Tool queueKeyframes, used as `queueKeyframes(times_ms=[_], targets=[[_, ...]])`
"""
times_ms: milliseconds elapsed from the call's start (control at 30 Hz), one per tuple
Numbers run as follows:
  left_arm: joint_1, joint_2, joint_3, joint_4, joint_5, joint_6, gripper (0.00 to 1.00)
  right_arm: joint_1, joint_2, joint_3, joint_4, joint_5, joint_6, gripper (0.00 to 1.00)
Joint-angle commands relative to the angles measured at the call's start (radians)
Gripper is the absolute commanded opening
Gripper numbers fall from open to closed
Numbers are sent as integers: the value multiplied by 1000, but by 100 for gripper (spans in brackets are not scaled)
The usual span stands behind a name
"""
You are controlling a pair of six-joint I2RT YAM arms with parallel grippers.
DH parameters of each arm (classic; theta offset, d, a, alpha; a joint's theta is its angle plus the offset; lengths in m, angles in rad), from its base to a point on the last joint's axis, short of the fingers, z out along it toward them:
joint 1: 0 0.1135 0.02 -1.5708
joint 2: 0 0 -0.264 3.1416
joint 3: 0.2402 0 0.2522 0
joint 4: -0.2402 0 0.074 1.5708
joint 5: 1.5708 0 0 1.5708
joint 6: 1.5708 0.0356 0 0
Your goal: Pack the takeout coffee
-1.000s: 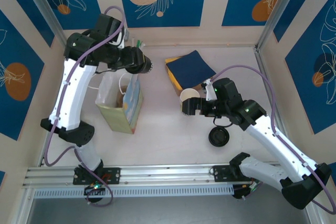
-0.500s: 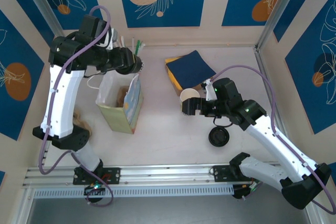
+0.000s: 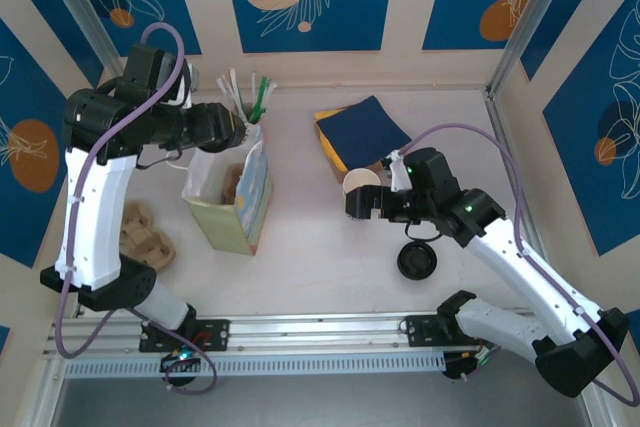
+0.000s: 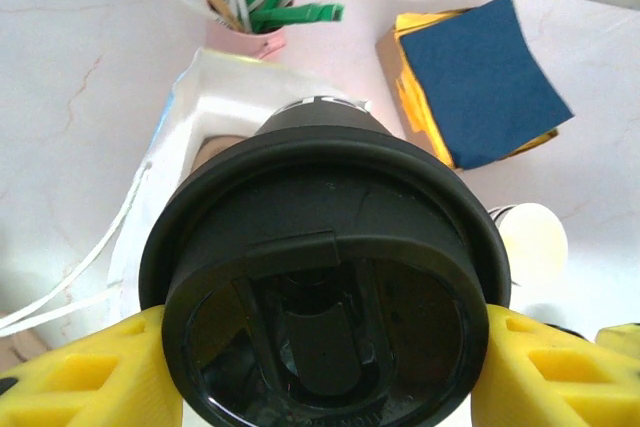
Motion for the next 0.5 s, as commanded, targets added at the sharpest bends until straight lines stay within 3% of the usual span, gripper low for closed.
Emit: queueKeyframes(times_ms=[0,467], targets=[[15,-33,-48,-38,-38,14,57,9,6,7,12,-22,2,99],[15,-145,-301,-59,-12,21,56,18,27,22,23,-25,-5,99]])
